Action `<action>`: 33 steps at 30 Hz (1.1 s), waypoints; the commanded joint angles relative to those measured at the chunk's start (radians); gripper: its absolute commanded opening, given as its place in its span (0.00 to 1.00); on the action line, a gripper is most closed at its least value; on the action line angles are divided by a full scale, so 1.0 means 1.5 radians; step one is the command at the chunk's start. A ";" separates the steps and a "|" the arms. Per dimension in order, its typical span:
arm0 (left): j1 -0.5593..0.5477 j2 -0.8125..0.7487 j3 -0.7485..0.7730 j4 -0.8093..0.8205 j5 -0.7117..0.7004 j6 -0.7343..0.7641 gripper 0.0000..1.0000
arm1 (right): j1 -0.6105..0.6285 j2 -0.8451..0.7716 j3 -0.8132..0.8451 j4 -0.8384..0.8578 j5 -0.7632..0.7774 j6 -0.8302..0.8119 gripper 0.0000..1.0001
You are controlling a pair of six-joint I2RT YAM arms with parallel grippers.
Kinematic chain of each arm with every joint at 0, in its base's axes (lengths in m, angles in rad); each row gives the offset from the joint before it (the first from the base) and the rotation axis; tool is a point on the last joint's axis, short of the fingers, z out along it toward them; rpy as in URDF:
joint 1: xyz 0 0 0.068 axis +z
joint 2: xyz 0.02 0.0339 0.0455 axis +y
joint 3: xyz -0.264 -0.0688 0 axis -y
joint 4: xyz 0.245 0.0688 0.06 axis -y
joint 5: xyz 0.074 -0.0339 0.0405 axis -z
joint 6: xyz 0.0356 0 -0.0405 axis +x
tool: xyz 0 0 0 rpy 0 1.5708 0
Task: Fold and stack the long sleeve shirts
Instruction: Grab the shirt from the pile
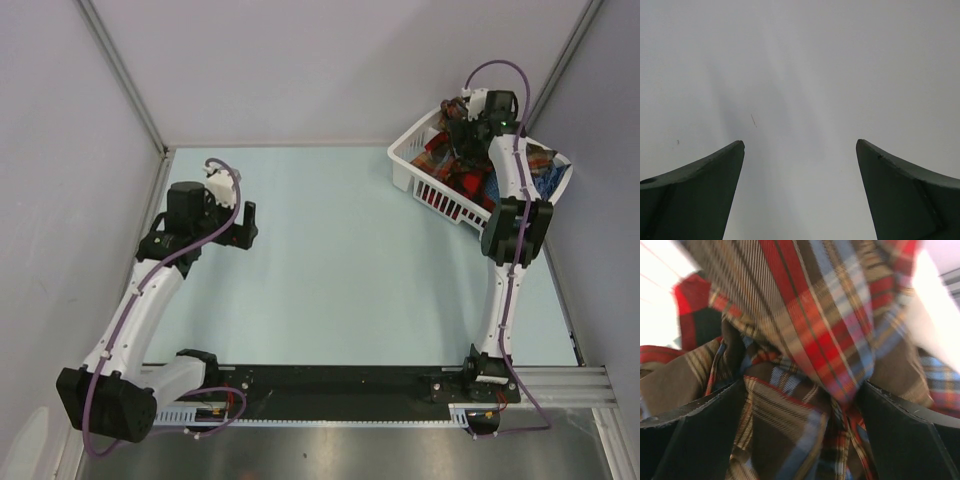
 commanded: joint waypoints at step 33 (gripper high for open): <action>0.266 -0.012 0.067 -0.039 0.154 -0.061 0.96 | 0.276 -0.440 0.039 0.230 -0.157 0.149 0.00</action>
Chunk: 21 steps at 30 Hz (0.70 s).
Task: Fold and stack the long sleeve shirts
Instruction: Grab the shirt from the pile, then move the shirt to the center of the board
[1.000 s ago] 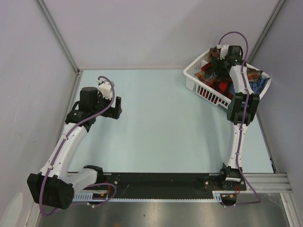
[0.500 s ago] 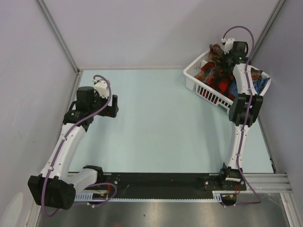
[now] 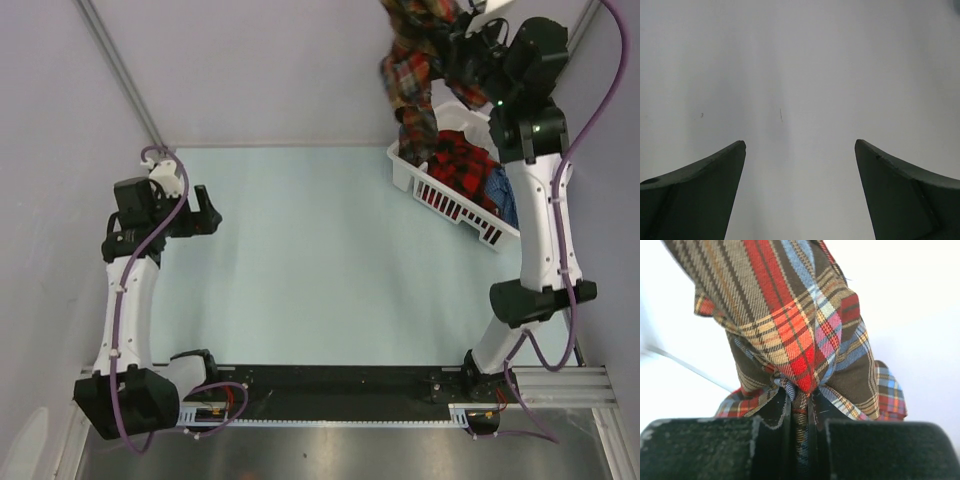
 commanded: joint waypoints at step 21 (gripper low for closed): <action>0.227 -0.010 0.070 -0.127 0.224 0.039 0.98 | 0.453 -0.058 -0.112 0.458 0.168 -0.135 0.00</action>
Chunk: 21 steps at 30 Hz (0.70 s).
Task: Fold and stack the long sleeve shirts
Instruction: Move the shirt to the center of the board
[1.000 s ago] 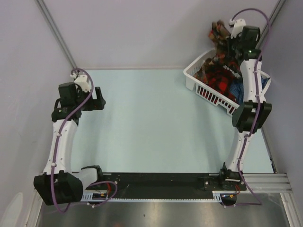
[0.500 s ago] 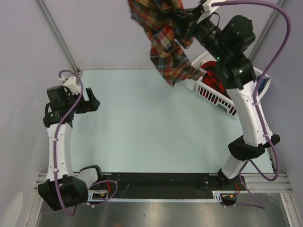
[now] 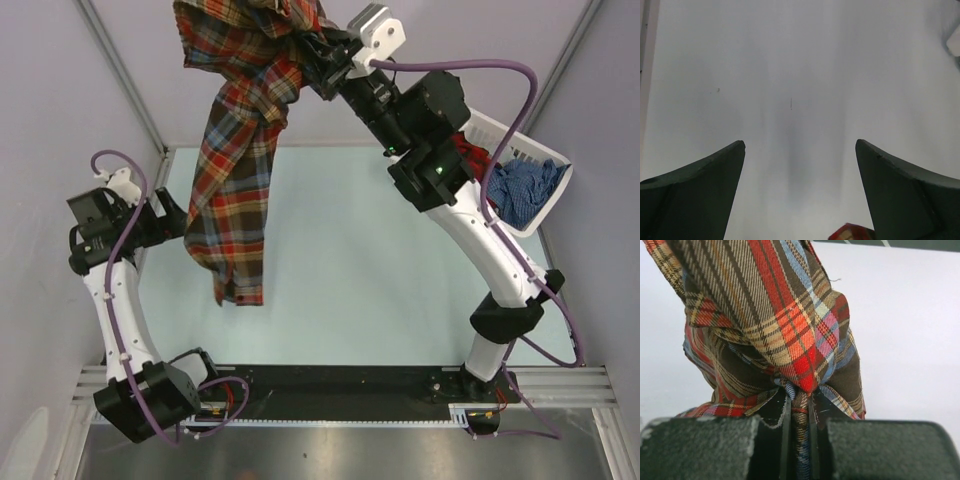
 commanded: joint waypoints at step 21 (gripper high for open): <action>-0.059 0.090 0.036 -0.245 0.214 0.512 0.99 | -0.234 -0.210 -0.664 -0.465 -0.278 0.116 1.00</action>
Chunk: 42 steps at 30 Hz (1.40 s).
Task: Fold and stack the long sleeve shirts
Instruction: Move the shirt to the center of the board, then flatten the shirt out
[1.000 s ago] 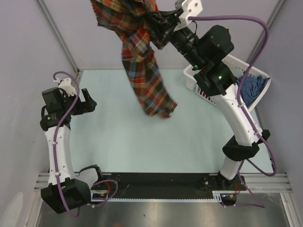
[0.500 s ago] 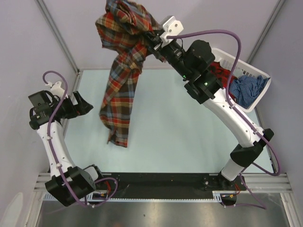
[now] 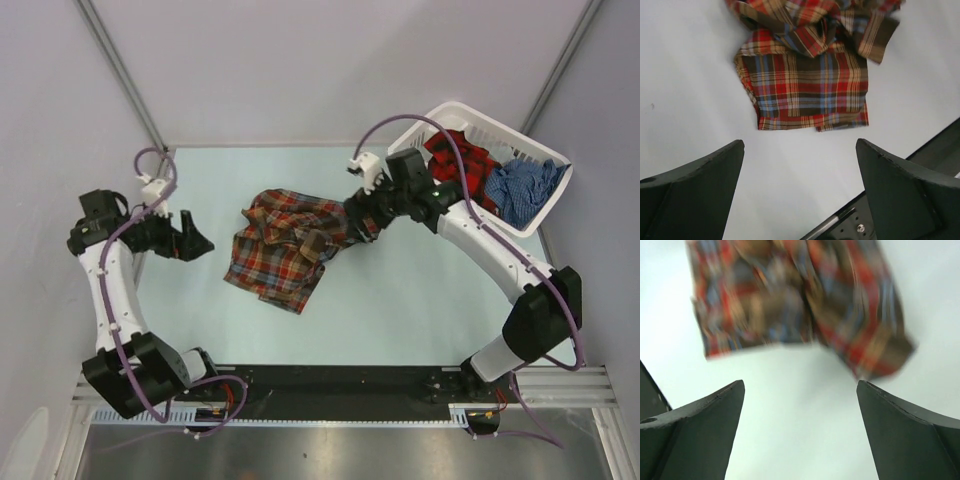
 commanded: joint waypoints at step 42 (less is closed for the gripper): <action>-0.184 0.290 -0.031 0.227 -0.218 -0.129 0.00 | 0.035 0.280 0.253 -0.045 0.084 -0.047 0.00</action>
